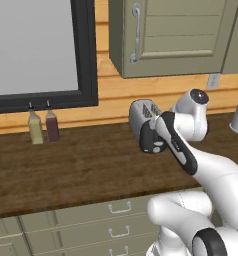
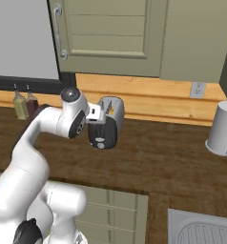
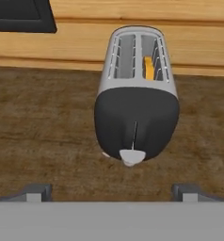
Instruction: Start the toaster. Once the lever pops up, take the bread to the plate on the dining counter.
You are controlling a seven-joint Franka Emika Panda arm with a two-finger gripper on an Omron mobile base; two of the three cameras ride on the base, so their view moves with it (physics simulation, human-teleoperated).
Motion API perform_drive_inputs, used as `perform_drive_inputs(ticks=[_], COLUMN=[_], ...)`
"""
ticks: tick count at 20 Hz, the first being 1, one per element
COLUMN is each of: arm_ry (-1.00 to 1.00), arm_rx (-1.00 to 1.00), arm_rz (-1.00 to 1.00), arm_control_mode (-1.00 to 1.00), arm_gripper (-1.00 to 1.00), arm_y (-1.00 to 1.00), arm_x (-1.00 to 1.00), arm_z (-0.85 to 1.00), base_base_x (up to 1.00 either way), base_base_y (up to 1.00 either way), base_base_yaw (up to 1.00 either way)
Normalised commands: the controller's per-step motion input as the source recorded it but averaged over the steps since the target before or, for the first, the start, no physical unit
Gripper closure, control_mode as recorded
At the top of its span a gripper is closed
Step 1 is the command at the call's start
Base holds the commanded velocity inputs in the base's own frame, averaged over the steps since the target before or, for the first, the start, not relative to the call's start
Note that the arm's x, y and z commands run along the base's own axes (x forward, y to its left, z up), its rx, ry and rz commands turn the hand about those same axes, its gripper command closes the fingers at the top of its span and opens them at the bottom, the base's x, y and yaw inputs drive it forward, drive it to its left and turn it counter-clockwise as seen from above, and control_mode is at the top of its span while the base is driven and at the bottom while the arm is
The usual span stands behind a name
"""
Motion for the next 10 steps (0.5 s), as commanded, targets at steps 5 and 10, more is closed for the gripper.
perform_drive_inputs(ticks=[5, 10], arm_ry=[-0.24, -0.30], arm_rx=[0.00, 0.00], arm_rz=[0.00, 0.00], arm_control_mode=[-1.00, -1.00], arm_gripper=[-1.00, -1.00], arm_y=[-0.17, -0.17], arm_x=[-0.06, -0.10], arm_z=[0.28, 0.17], base_base_x=[0.00, 0.00], base_base_y=[0.00, 0.00], base_base_yaw=[0.00, 0.00])
